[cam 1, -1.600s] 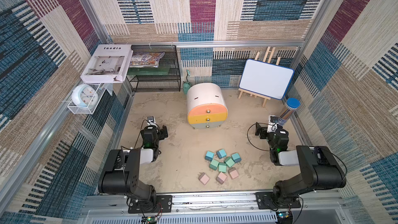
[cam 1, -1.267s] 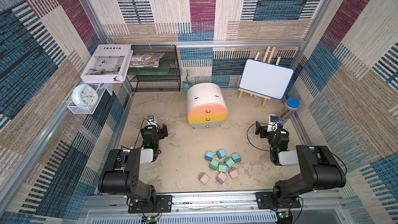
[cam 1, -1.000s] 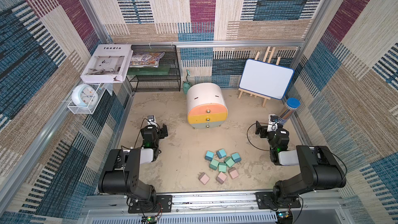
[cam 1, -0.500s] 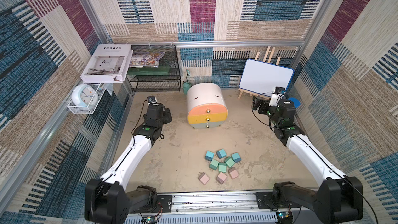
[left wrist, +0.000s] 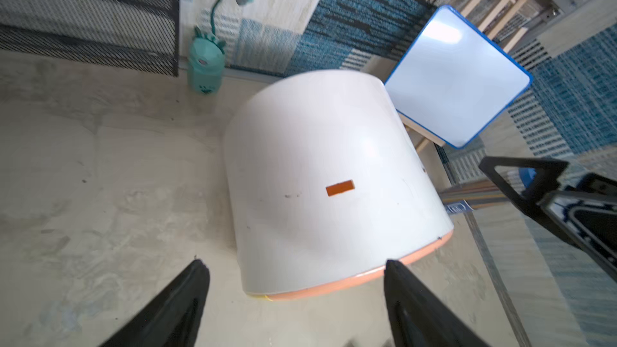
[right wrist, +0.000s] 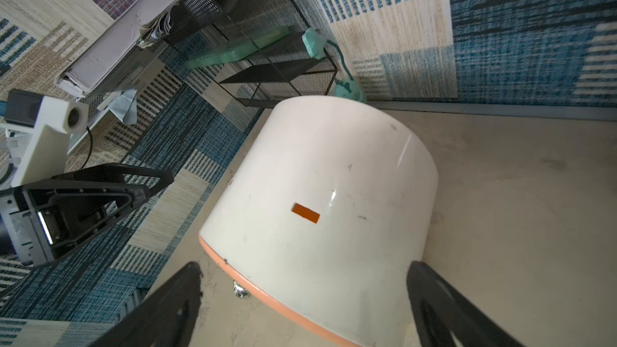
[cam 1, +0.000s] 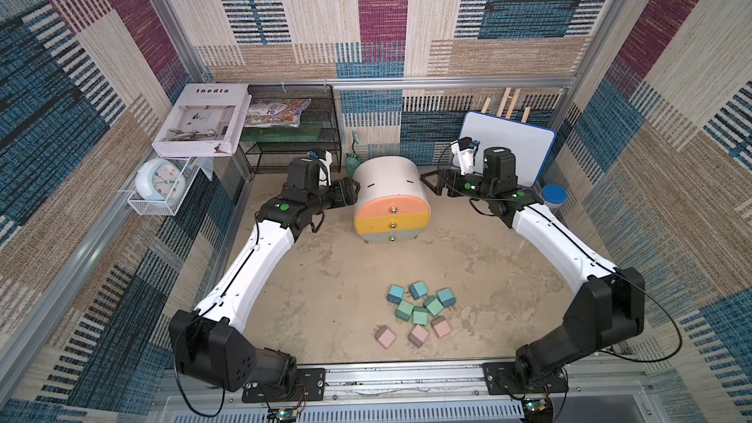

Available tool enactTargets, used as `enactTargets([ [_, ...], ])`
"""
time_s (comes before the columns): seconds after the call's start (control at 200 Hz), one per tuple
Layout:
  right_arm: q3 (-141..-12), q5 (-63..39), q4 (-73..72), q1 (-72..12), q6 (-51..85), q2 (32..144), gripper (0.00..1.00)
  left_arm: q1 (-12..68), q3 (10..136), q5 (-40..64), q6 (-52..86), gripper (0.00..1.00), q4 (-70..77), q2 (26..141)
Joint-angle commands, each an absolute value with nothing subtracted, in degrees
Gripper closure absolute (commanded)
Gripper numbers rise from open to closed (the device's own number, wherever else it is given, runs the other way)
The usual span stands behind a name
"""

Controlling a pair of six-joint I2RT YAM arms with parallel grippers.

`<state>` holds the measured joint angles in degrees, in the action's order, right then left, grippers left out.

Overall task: Place the plugs into the drawer by color
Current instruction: Adjust the storage box at the center of the board.

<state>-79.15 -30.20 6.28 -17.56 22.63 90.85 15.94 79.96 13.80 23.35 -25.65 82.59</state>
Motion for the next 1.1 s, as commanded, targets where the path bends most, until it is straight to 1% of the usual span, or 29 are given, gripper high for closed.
enactTargets([
  [0.0,-80.24,-35.33,8.29,-18.06,22.43,93.41,0.01,15.91,80.91,21.64,23.96,0.10,-27.32,84.33],
  [0.135,-80.59,-37.90,6.77,-18.35,22.06,96.39,0.01,15.91,81.52,28.74,26.43,0.09,-25.17,87.37],
  [0.29,-82.54,-40.29,5.85,-18.78,21.65,99.89,0.01,15.96,80.65,32.69,28.53,0.09,-22.17,89.37],
  [0.311,-82.78,-40.78,5.74,-18.83,21.62,100.15,0.01,15.99,80.52,34.80,28.79,0.09,-21.84,89.52],
  [0.536,-86.13,-42.38,5.89,-20.72,20.15,103.99,0.01,17.67,78.37,38.78,30.84,0.09,-19.24,89.85],
  [0.701,-89.03,-42.89,7.04,-21.23,18.72,106.23,0.01,20.79,76.90,38.62,31.11,0.09,-19.33,88.05],
  [0.791,-91.26,-41.42,9.68,-21.26,16.56,106.83,0.01,21.83,75.95,38.04,31.10,0.09,-19.31,86.63],
  [0.906,-93.87,-37.30,13.56,-21.17,13.48,106.03,0.01,22.06,76.43,36.98,30.25,0.09,-20.98,84.55],
  [1.037,-94.79,-30.59,15.80,-20.92,10.85,102.27,0.01,21.91,80.78,33.66,26.17,0.09,-27.50,82.42],
  [1.097,-94.61,-27.77,16.20,-20.81,10.10,99.87,0.01,21.57,83.45,29.70,24.36,0.08,-30.37,82.18],
])
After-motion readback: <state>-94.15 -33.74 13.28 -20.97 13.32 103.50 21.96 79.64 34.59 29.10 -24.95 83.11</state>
